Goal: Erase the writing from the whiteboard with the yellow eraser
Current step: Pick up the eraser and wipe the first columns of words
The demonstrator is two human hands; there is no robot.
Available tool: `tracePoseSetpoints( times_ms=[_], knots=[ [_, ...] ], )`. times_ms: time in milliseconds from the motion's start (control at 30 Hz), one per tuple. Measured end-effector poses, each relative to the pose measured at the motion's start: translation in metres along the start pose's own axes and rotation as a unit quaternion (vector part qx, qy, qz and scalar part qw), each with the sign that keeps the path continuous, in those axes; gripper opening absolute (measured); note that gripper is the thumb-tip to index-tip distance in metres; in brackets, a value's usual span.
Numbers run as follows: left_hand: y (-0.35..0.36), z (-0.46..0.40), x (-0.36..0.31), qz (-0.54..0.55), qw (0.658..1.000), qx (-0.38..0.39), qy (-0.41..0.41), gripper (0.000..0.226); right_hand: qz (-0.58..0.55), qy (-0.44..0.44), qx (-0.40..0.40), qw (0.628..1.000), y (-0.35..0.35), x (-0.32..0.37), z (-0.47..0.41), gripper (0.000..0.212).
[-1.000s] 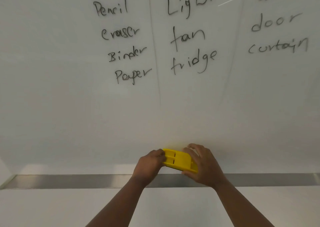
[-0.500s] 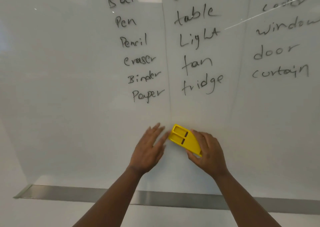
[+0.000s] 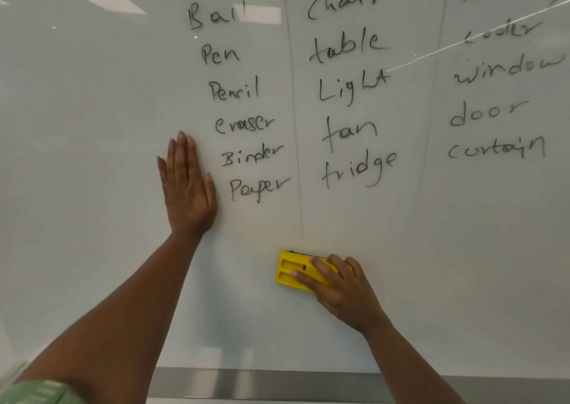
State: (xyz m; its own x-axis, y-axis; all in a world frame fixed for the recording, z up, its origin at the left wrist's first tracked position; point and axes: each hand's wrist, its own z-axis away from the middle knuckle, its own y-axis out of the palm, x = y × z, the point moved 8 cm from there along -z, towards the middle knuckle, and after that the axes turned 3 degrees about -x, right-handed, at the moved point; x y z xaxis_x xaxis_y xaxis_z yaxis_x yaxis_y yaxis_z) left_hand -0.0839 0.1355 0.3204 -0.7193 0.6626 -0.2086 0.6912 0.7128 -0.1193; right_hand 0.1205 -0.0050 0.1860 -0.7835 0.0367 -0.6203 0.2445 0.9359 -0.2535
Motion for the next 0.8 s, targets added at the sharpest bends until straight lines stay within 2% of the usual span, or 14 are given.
tracePoseSetpoints(
  times_ms=[167,333,433,500,667,800],
  knots=[
    [0.007,0.003,0.004,-0.011,1.000,-0.014,0.005,0.058,0.019,0.038,-0.054,0.998,-0.007,-0.034,-0.025,0.045],
    [0.006,0.003,0.002,-0.014,1.000,-0.017,0.007,0.058,0.017,0.173,-0.102,0.979,-0.019,-0.083,-0.062,0.043],
    [0.006,0.003,0.002,-0.017,1.000,-0.015,0.005,0.059,0.018,0.218,-0.122,0.968,-0.018,-0.076,-0.072,0.044],
    [0.006,0.003,0.002,-0.019,1.000,-0.015,0.006,0.059,0.016,0.208,-0.121,0.971,-0.013,-0.057,-0.069,0.044],
    [0.005,0.003,0.001,-0.015,1.000,-0.020,0.013,0.060,0.024,0.098,-0.081,0.992,-0.002,-0.011,-0.037,0.042],
    [0.004,0.004,0.000,-0.016,0.999,-0.032,0.025,0.060,0.040,0.117,-0.067,0.990,-0.007,-0.037,-0.012,0.040]
  ],
)
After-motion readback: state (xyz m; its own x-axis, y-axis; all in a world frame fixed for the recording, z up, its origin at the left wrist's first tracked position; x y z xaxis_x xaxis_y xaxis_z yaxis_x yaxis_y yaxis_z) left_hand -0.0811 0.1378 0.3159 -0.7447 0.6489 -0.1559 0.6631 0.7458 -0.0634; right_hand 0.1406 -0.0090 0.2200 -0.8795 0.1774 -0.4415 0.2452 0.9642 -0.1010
